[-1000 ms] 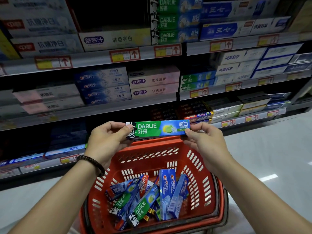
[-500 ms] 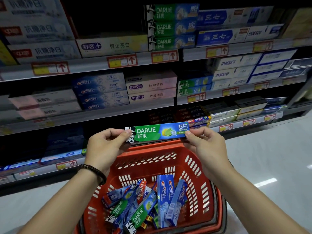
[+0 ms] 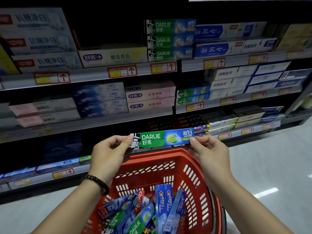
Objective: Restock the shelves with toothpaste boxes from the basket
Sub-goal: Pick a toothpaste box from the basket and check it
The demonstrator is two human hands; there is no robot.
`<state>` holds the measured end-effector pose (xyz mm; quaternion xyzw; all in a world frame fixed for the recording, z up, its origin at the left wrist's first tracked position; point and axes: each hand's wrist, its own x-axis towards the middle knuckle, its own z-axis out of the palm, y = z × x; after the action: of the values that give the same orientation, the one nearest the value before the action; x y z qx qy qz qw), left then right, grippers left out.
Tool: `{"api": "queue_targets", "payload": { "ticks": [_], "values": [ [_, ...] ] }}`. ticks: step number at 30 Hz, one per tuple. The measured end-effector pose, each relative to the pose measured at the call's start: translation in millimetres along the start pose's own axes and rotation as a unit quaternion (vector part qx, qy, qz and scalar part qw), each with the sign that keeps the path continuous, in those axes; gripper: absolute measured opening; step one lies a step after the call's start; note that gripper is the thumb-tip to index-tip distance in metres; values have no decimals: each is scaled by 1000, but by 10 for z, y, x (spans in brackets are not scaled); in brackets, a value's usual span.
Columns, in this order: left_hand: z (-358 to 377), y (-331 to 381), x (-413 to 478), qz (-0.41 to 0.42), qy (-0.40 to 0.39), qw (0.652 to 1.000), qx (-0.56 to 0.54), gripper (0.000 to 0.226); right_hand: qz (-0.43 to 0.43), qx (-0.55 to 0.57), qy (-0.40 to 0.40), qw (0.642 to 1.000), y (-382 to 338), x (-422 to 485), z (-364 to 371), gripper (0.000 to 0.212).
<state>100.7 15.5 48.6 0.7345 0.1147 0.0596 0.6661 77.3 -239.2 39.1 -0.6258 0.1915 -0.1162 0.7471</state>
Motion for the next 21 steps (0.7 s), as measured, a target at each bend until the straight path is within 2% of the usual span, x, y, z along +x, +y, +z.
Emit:
{"api": "queue_targets", "payload": {
  "ticks": [6, 13, 18, 21],
  "values": [
    [37, 13, -38, -9, -4, 1000, -16, 5, -1, 9, 8, 1000, -1, 17, -20, 11],
    [63, 8, -60, -9, -9, 999, -31, 12, -13, 21, 18, 1000, 3, 51, -23, 11],
    [72, 13, -54, -30, -23, 997, -66, 30, -23, 40, 5, 999, 17, 69, -22, 18],
    [52, -19, -45, -21, -17, 999, -37, 28, -36, 31, -1, 999, 33, 59, -26, 20]
  ]
}}
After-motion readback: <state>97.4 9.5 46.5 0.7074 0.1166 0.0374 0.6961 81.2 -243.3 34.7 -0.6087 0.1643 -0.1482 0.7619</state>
